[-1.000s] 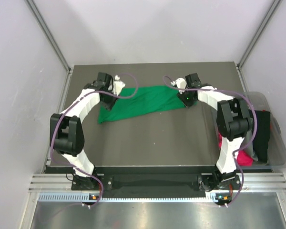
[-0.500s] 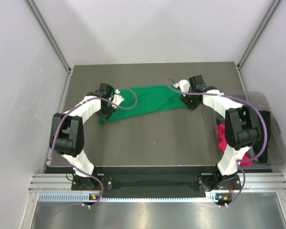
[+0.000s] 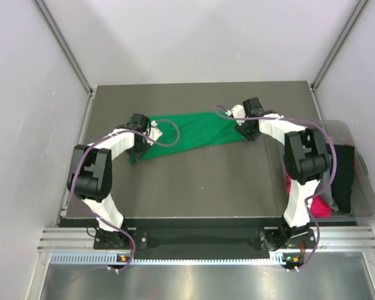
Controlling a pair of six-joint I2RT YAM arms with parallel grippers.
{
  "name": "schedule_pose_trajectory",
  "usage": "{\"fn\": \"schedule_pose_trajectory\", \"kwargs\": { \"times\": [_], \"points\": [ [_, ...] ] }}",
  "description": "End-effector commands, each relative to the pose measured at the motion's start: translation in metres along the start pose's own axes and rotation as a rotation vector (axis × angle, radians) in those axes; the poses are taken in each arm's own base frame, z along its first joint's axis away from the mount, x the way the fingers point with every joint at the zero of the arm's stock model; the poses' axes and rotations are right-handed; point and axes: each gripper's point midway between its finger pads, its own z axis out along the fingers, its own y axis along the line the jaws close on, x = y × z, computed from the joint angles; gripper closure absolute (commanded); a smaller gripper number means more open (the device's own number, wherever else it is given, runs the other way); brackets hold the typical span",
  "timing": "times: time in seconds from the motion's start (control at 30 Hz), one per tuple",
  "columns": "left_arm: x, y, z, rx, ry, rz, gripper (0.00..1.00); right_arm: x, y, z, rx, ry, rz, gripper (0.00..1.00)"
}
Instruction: Fold and stack the t-shirts
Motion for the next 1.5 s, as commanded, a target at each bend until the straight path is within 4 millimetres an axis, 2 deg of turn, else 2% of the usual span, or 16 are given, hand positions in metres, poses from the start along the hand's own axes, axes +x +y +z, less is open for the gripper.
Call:
{"fn": "schedule_pose_trajectory", "kwargs": {
  "times": [0.0,0.1,0.23,0.33,0.37,0.43,0.53,0.73,0.77,0.93,1.1,1.13,1.2,1.23,1.33,1.47],
  "points": [
    [-0.005,0.010,0.009,-0.039,-0.014,-0.028,0.73,-0.022,-0.029,-0.004,0.096,-0.045,-0.004,0.56],
    [-0.005,0.012,0.016,-0.037,-0.006,-0.037,0.79,-0.019,-0.033,0.003,0.103,-0.029,-0.004,0.56],
    [-0.008,0.017,0.023,-0.042,-0.009,-0.052,1.00,-0.010,-0.033,0.015,0.106,0.008,-0.003,0.59],
    [-0.010,0.021,0.025,-0.047,-0.009,-0.063,1.00,-0.002,-0.027,0.021,0.086,0.039,-0.010,0.79],
    [-0.011,0.023,0.025,-0.052,-0.011,-0.063,1.00,0.004,-0.022,0.024,0.068,0.059,-0.013,0.91],
    [-0.016,0.034,0.026,-0.079,-0.016,-0.062,1.00,0.010,-0.013,0.022,0.035,0.067,-0.020,0.99],
    [-0.023,0.051,0.031,-0.110,-0.017,-0.060,1.00,0.023,0.005,0.017,-0.033,0.076,-0.034,1.00],
    [-0.060,0.107,0.044,-0.199,-0.040,-0.059,1.00,0.029,0.049,-0.034,-0.133,0.013,-0.141,0.98],
    [-0.075,0.125,0.038,-0.236,-0.068,-0.064,1.00,0.032,0.055,-0.040,-0.142,0.019,-0.155,0.98],
    [-0.100,0.154,0.051,-0.292,-0.079,-0.072,1.00,0.029,0.092,-0.078,-0.240,-0.027,-0.238,0.96],
    [-0.122,0.184,0.046,-0.372,-0.112,-0.095,0.98,0.024,0.152,-0.117,-0.435,-0.067,-0.365,0.96],
    [-0.123,0.187,0.047,-0.379,-0.111,-0.104,0.96,0.016,0.168,-0.126,-0.478,-0.087,-0.411,0.95],
    [-0.129,0.195,0.041,-0.396,-0.136,-0.137,0.66,0.015,0.195,-0.142,-0.588,-0.085,-0.450,0.92],
    [-0.130,0.198,0.038,-0.404,-0.146,-0.152,0.42,0.010,0.214,-0.155,-0.656,-0.098,-0.496,0.87],
    [-0.131,0.202,0.026,-0.413,-0.166,-0.175,0.01,0.001,0.248,-0.175,-0.755,-0.103,-0.594,0.71],
    [-0.119,0.192,0.007,-0.379,-0.182,-0.235,0.02,-0.006,0.273,-0.202,-0.870,-0.149,-0.649,0.67]
  ]
}}
